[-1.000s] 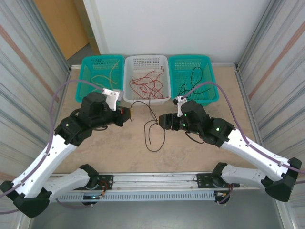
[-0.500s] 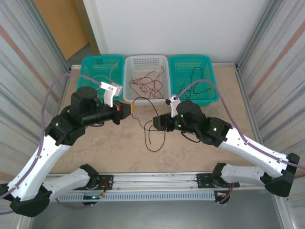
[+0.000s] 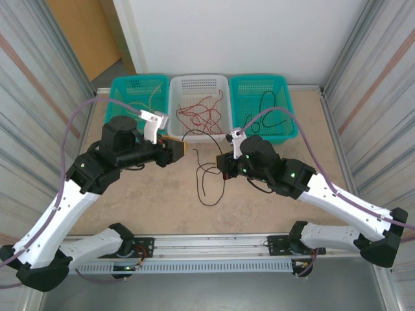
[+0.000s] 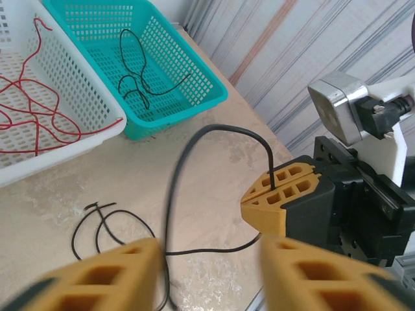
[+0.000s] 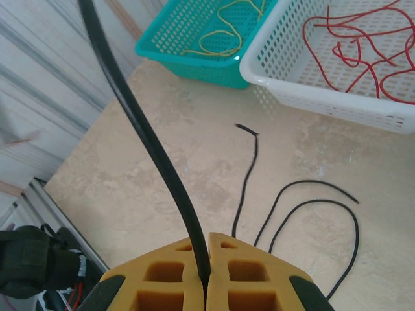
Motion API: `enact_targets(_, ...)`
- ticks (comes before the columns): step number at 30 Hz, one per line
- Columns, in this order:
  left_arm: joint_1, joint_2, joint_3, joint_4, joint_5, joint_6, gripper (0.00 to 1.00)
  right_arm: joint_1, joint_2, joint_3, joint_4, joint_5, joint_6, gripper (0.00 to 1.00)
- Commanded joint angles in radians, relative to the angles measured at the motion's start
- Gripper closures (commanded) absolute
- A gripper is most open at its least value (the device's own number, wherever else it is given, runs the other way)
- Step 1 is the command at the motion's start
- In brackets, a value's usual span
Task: Untangle the cables
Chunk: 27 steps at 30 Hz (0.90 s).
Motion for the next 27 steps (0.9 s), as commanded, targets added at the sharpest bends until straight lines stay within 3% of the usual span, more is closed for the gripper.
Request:
enact_targets(1,0.004,-0.008,-0.021,0.039,-0.008,-0.003,0.31,0.005,-0.049,0.026,-0.007,0.020,0.003,1.00)
enact_targets(8,0.002,-0.007,-0.117,0.105,0.010,-0.039,0.26,-0.057,-0.102,0.045,-0.037,0.043,0.038,1.00)
enact_targets(15,-0.011,0.010,-0.240,0.242,0.135,-0.137,0.26,-0.187,-0.152,0.004,0.010,-0.067,0.118,1.00)
enact_targets(20,-0.066,0.028,-0.254,0.253,0.089,-0.124,0.25,-0.257,-0.165,-0.005,0.028,-0.117,0.153,1.00)
enact_targets(27,-0.095,0.074,-0.305,0.374,0.146,-0.200,0.27,-0.287,-0.169,-0.026,0.054,-0.148,0.176,1.00)
